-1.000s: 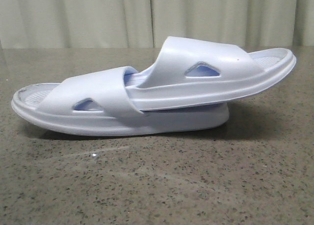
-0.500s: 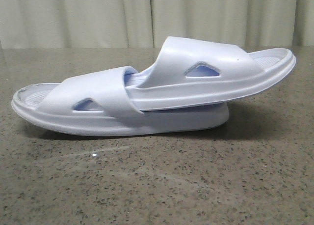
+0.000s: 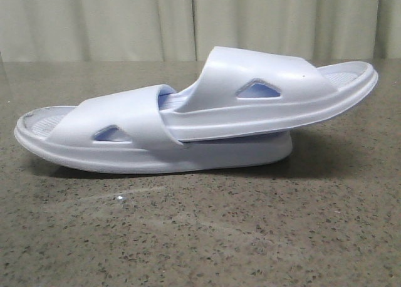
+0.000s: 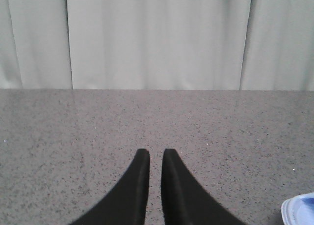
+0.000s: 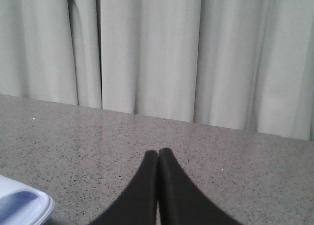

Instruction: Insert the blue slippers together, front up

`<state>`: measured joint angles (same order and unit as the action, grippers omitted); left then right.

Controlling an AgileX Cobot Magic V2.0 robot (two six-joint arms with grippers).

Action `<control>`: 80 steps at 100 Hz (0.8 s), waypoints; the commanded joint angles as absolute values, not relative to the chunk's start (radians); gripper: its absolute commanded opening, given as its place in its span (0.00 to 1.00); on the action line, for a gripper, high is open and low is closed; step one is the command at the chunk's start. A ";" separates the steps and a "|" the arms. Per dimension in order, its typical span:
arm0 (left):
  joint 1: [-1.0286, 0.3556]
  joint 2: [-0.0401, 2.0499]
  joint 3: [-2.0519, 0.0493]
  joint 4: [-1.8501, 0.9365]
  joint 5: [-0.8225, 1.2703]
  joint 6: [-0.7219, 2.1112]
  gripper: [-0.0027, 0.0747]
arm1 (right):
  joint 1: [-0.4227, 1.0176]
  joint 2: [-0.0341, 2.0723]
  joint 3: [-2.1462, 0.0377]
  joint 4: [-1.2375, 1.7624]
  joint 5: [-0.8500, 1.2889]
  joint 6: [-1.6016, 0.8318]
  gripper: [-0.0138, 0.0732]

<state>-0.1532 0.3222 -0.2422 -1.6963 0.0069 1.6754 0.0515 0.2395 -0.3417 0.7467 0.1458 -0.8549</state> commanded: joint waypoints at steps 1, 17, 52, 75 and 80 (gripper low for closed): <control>-0.159 0.301 -0.264 -1.587 0.032 1.649 0.06 | 0.047 0.245 -0.370 0.746 0.092 -0.870 0.04; -0.159 0.228 -0.238 -1.123 0.032 1.216 0.06 | 0.047 0.245 -0.370 0.746 0.092 -0.870 0.04; -0.159 0.102 -0.135 -0.185 0.055 0.216 0.06 | 0.047 0.245 -0.370 0.746 0.092 -0.870 0.04; -0.157 0.028 -0.069 -0.020 0.037 0.097 0.06 | 0.047 0.245 -0.370 0.746 0.092 -0.870 0.04; -0.157 0.016 -0.056 -0.010 0.033 0.097 0.06 | 0.047 0.245 -0.370 0.746 0.092 -0.870 0.04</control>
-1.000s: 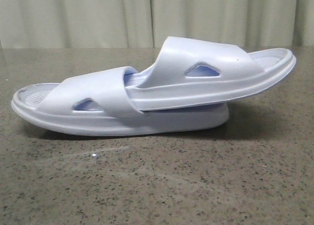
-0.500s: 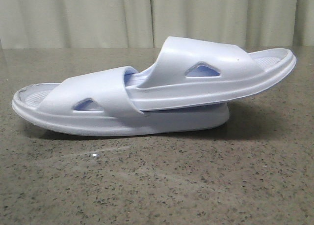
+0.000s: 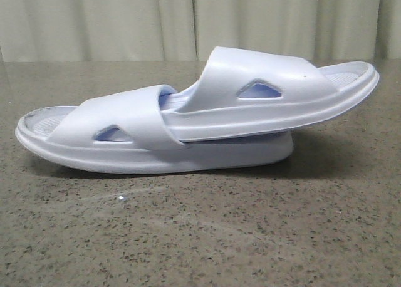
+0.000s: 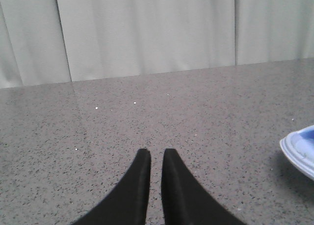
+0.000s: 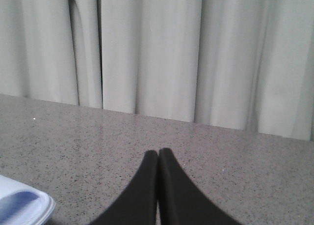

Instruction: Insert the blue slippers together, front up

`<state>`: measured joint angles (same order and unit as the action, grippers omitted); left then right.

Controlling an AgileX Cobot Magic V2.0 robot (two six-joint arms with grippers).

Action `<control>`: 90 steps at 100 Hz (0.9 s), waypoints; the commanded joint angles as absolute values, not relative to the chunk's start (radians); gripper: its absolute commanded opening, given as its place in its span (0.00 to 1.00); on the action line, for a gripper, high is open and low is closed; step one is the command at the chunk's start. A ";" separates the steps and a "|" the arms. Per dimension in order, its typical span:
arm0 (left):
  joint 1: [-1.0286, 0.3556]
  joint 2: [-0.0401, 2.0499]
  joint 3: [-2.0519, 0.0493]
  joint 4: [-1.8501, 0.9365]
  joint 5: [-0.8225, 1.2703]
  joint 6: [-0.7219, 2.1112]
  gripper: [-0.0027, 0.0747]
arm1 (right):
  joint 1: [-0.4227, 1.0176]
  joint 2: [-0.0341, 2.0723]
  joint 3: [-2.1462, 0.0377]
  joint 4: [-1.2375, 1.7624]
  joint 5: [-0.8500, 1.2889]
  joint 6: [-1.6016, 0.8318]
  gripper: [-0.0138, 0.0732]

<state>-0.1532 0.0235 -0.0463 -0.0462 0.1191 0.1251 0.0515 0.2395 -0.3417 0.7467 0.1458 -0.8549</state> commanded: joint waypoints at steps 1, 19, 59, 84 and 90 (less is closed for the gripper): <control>-0.157 0.013 -0.054 -0.010 0.033 0.097 0.06 | 0.047 0.245 -0.370 0.746 0.092 -0.870 0.04; -0.156 -0.035 -0.023 -0.007 0.027 0.097 0.06 | 0.047 0.245 -0.370 0.746 0.092 -0.870 0.04; -0.156 -0.034 0.012 0.049 0.019 0.022 0.06 | 0.047 0.245 -0.370 0.746 0.092 -0.870 0.04; -0.156 -0.034 0.012 0.047 0.021 0.022 0.06 | 0.047 0.245 -0.370 0.746 0.092 -0.870 0.04; -0.156 -0.034 0.012 0.047 0.021 0.022 0.06 | 0.047 0.245 -0.370 0.746 0.092 -0.870 0.04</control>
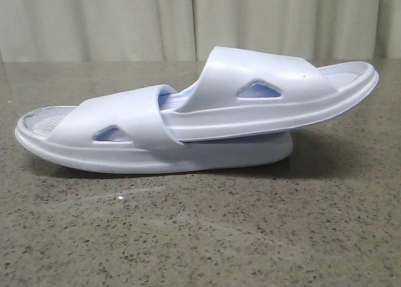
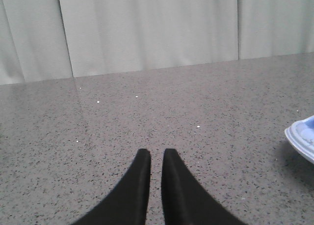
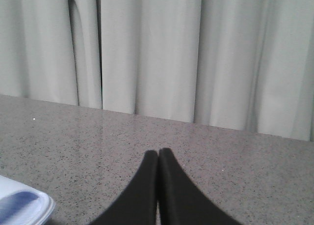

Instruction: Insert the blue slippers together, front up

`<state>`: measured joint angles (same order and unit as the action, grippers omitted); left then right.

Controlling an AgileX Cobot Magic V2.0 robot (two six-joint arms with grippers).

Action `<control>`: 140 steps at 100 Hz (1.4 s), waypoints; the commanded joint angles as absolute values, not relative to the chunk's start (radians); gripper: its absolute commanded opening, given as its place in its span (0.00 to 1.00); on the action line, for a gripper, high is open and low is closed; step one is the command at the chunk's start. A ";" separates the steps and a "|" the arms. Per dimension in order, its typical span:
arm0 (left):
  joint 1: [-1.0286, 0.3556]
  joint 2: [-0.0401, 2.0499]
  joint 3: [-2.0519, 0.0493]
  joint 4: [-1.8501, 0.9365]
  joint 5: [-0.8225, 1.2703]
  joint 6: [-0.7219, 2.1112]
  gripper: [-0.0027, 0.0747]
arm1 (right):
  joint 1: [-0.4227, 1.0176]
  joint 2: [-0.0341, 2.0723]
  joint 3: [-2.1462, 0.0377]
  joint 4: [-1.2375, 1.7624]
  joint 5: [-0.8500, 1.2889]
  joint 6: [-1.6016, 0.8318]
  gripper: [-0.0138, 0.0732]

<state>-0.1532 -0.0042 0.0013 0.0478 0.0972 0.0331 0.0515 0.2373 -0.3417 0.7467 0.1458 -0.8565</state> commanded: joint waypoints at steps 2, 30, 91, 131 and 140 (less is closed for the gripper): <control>-0.156 -0.034 0.012 0.047 0.021 0.022 0.06 | 0.047 0.245 -0.370 0.746 0.092 -0.870 0.04; -0.156 -0.034 0.012 0.047 0.021 0.022 0.06 | 0.047 0.245 -0.370 0.746 0.092 -0.870 0.04; -0.156 -0.034 0.012 0.047 0.021 0.022 0.06 | 0.057 0.245 -0.347 0.646 0.094 -0.734 0.04; -0.156 -0.034 0.012 0.047 0.021 0.022 0.06 | 0.096 0.218 -0.218 -0.007 -0.006 0.000 0.04; -0.156 -0.034 0.012 0.047 0.021 0.022 0.06 | 0.096 0.166 -0.167 -0.007 -0.038 0.000 0.04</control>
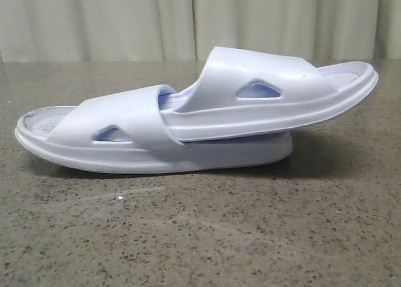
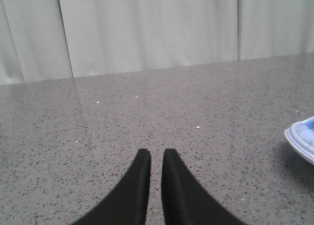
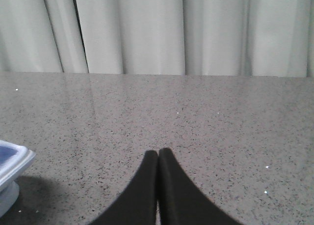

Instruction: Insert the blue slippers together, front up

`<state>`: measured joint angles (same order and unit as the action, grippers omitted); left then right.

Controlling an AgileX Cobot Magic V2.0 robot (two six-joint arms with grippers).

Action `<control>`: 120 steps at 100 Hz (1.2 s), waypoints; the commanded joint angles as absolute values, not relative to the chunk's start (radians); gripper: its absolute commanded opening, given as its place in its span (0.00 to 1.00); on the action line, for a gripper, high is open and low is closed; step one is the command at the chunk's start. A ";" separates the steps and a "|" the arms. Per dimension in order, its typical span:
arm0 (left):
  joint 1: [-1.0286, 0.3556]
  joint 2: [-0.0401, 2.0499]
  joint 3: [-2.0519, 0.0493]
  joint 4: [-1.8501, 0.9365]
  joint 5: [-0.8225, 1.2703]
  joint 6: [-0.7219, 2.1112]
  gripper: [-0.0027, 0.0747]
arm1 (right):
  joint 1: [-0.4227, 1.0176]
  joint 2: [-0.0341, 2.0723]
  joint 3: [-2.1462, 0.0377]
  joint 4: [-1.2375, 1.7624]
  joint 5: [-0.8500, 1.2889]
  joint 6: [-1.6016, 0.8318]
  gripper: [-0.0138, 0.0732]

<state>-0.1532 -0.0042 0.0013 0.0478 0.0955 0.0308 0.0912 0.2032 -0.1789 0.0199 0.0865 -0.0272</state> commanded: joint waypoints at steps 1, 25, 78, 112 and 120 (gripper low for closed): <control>-0.156 -0.034 0.012 0.047 0.021 0.022 0.06 | 0.096 0.161 -0.158 -0.007 -0.040 0.000 0.04; -0.156 -0.034 0.012 0.047 0.021 0.022 0.06 | 0.096 -0.014 -0.057 -0.008 -0.034 0.000 0.04; -0.156 -0.033 0.012 0.047 0.025 0.022 0.06 | 0.096 -0.031 0.030 0.000 -0.027 0.000 0.04; -0.156 -0.033 0.012 0.047 0.025 0.022 0.06 | 0.096 -0.031 0.030 0.000 -0.027 0.000 0.04; -0.156 -0.033 0.012 0.047 0.025 0.022 0.06 | 0.096 -0.031 0.030 0.000 -0.027 0.000 0.04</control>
<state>-0.1532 -0.0042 0.0013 0.0478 0.0952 0.0308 0.0925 -0.0097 0.0093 0.0000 0.0487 0.0000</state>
